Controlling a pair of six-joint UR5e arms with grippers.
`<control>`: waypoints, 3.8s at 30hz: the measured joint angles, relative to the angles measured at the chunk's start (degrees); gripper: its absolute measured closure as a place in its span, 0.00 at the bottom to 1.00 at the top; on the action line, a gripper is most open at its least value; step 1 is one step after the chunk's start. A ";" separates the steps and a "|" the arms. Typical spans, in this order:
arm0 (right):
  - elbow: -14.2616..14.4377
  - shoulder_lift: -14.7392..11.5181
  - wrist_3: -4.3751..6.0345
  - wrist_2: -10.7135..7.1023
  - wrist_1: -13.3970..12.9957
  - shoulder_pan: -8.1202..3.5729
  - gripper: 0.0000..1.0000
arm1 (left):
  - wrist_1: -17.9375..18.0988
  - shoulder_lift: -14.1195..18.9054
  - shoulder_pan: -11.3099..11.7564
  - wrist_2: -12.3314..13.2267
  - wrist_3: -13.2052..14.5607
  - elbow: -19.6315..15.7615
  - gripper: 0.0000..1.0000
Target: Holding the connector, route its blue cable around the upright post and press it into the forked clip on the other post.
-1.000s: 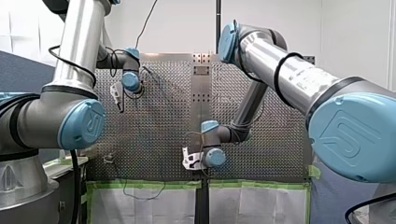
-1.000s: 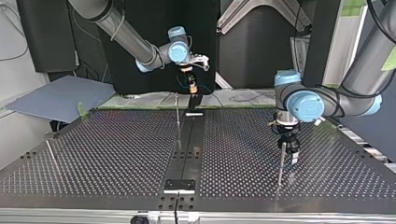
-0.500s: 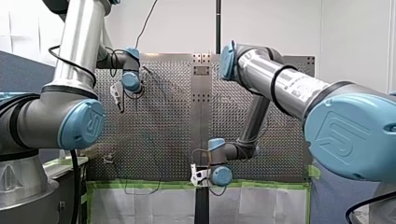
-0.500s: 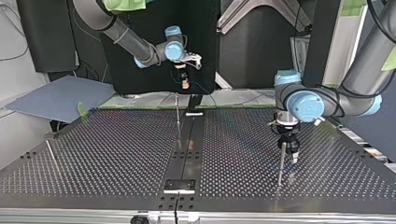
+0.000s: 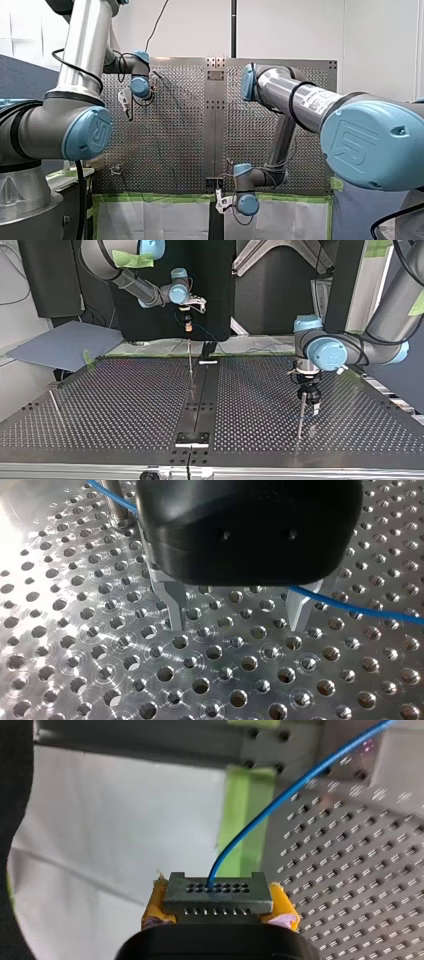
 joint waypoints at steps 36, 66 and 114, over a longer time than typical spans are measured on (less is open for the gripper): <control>1.76 5.35 -3.80 -2.01 -4.01 -4.32 1.00 | -0.15 0.02 0.01 -0.04 0.00 -0.07 0.02; 15.79 -8.62 -3.61 -2.00 -18.00 -6.27 1.00 | -0.19 0.01 0.03 -0.06 0.00 -0.08 0.02; 33.70 -15.61 -5.44 -8.35 -27.21 -9.28 1.00 | 0.31 -0.64 -0.98 0.02 -6.48 -0.70 0.02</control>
